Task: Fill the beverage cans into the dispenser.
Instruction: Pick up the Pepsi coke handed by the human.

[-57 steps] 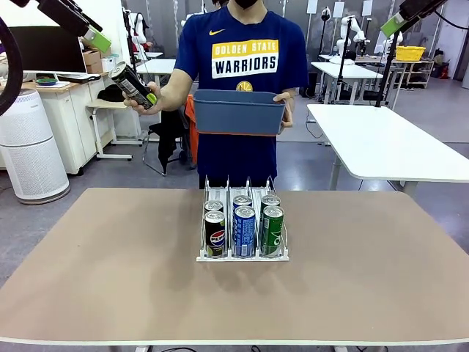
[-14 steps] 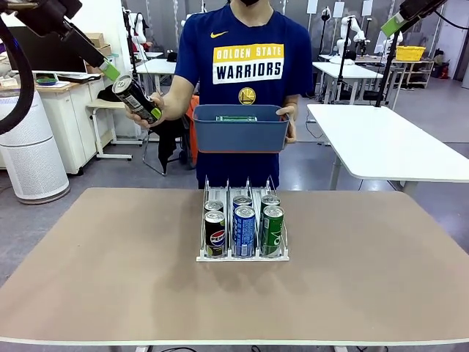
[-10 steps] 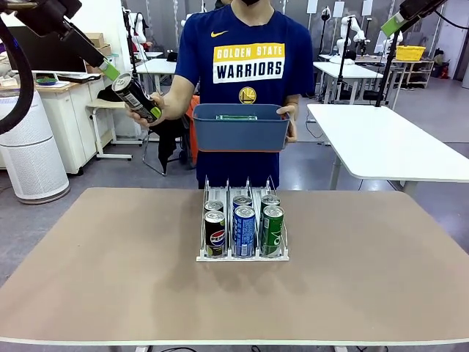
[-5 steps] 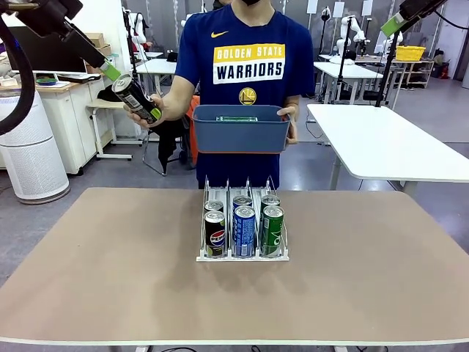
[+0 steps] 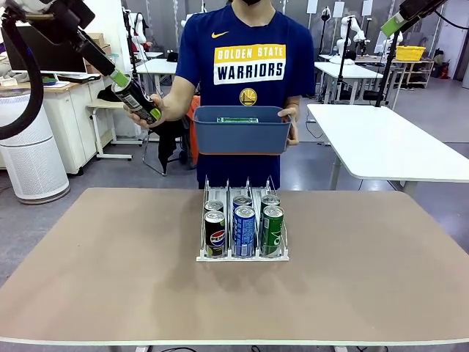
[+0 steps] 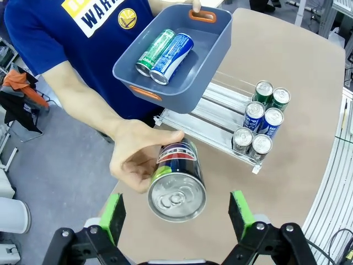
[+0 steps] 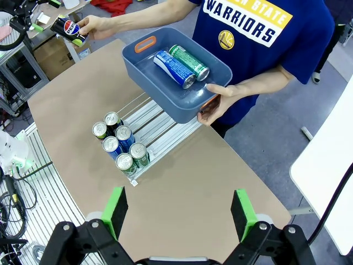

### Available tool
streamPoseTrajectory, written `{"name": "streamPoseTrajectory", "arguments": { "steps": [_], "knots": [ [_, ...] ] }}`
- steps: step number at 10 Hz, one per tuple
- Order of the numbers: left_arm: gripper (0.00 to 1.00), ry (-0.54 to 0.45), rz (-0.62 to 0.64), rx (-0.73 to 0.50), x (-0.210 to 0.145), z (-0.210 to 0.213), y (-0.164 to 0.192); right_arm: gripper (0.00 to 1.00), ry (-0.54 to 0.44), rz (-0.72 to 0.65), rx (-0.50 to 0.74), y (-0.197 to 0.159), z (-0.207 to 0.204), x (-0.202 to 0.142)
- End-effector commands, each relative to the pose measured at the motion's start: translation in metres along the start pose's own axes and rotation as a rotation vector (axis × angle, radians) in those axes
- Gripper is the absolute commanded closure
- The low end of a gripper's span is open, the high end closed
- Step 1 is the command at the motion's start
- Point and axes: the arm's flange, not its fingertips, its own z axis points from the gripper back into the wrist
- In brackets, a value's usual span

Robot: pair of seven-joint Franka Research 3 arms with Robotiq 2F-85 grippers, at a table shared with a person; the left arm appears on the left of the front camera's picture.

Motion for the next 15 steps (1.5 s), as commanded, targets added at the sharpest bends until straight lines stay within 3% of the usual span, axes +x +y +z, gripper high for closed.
{"name": "streamPoseTrajectory", "arguments": {
  "steps": [1,10,15],
  "knots": [
    [0.0,0.012,-0.025,0.024,-0.006,-0.01,0.0,0.0,0.005,0.002,0.006,0.001,-0.001,-0.002],
    [0.0,-0.062,0.091,0.027,-0.022,-0.032,0.014,0.0,0.005,0.002,0.006,0.001,-0.001,-0.002],
    [0.0,-0.074,0.084,0.02,-0.022,-0.039,0.026,0.0,0.005,0.002,0.006,0.001,-0.001,-0.002]
  ]
}}
